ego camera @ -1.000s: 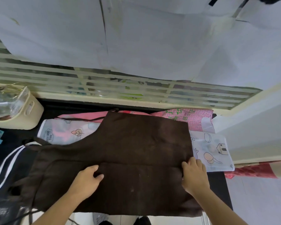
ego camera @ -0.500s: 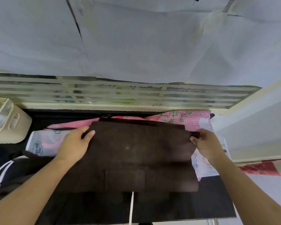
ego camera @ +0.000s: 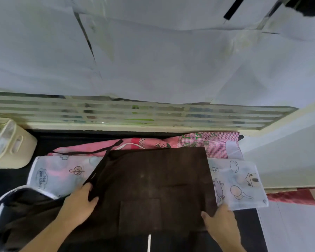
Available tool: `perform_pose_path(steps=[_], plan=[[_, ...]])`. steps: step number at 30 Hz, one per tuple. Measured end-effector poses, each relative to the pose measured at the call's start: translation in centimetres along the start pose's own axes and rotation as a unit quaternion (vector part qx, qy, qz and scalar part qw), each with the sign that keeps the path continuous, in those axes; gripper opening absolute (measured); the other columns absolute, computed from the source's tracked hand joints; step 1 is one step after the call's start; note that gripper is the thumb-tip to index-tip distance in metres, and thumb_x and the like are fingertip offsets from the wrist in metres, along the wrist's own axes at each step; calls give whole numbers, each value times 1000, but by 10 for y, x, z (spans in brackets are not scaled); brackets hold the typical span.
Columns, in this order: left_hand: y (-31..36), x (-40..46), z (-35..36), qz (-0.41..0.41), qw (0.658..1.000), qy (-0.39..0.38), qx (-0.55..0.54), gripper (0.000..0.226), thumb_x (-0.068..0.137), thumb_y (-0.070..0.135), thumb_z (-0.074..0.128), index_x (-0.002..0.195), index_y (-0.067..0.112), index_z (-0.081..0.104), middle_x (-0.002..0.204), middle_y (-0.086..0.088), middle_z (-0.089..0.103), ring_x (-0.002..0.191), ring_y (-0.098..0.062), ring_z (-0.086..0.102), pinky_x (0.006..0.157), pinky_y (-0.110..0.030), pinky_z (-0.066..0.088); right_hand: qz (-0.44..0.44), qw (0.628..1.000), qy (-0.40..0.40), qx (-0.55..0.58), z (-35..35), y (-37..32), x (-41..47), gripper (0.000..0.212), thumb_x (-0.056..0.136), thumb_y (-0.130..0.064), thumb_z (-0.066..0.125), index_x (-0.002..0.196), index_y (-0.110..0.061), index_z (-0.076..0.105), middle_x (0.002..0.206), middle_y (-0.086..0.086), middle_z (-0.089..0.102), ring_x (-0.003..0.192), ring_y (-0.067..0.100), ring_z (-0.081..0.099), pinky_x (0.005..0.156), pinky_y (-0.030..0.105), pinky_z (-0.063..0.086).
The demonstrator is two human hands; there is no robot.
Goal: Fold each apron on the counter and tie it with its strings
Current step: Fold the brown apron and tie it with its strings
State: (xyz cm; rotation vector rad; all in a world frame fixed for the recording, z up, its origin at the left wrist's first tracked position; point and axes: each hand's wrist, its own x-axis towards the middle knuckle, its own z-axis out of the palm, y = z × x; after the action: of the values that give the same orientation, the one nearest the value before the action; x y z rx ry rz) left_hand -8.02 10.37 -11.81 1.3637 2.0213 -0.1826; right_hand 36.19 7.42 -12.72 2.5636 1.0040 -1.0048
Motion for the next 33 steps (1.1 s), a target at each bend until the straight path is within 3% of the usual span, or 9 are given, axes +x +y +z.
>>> perform_pose_path(steps=[3,5,9,13,17,19,23,27,33], plan=[[-8,-8,4,14,999,-26,14,10,103,35,60,105,25,62,104,6,68,94,-10,64,83,-26,49,-14,1000,-9,12,11,24,7,51,79,-43,67,124,-20,65,105,9,64,93,28,63,93,43,56],[-12,-9,4,16,998,-46,29,14,106,36,55,100,24,61,96,8,65,90,-8,63,76,-23,44,-40,999,-3,23,3,29,-1,36,86,-33,70,120,-20,70,102,6,68,88,24,63,88,37,54],[-17,-10,-2,15,999,-45,19,26,108,38,52,125,24,65,120,1,69,110,-17,64,95,-30,46,-47,999,-8,-2,-15,39,-16,15,94,-30,69,107,-22,64,96,-3,68,90,20,63,94,36,52],[-6,-15,-2,23,997,51,-55,10,108,35,52,107,29,60,98,5,64,84,-9,57,83,-29,43,-57,997,0,-45,-14,51,-14,11,95,-28,68,97,-21,60,91,-5,65,86,18,63,89,33,53],[-15,-17,9,3,997,-23,-68,31,102,36,64,130,23,64,120,2,70,111,-17,66,95,-32,49,-52,996,-17,-64,-13,54,-16,11,97,-25,68,98,-21,57,94,-3,64,89,17,63,97,36,55],[-21,-20,13,1,998,-44,-45,31,101,32,65,130,21,65,121,1,70,109,-13,64,98,-30,50,-46,996,-21,-78,-15,57,-17,14,97,-24,68,98,-22,55,97,-2,63,90,19,61,100,36,53],[-21,-24,18,14,998,26,-55,18,105,34,60,117,25,68,104,7,68,87,-3,56,86,-25,45,-45,993,-11,-106,-17,59,-18,14,96,-26,65,104,-24,54,104,-3,64,94,18,64,100,37,56],[-17,-26,15,39,995,72,-53,13,106,33,57,96,27,64,87,9,68,78,-6,61,75,-24,44,-58,993,18,-105,-16,57,-20,14,97,-23,64,98,-19,51,94,-2,62,86,17,64,89,36,58],[-19,-27,11,78,983,153,-67,6,101,28,65,107,26,63,94,4,67,85,-17,65,78,-33,52,-65,993,30,-91,-17,61,-22,22,98,-26,70,99,-15,51,87,-2,59,74,11,57,83,33,55]])
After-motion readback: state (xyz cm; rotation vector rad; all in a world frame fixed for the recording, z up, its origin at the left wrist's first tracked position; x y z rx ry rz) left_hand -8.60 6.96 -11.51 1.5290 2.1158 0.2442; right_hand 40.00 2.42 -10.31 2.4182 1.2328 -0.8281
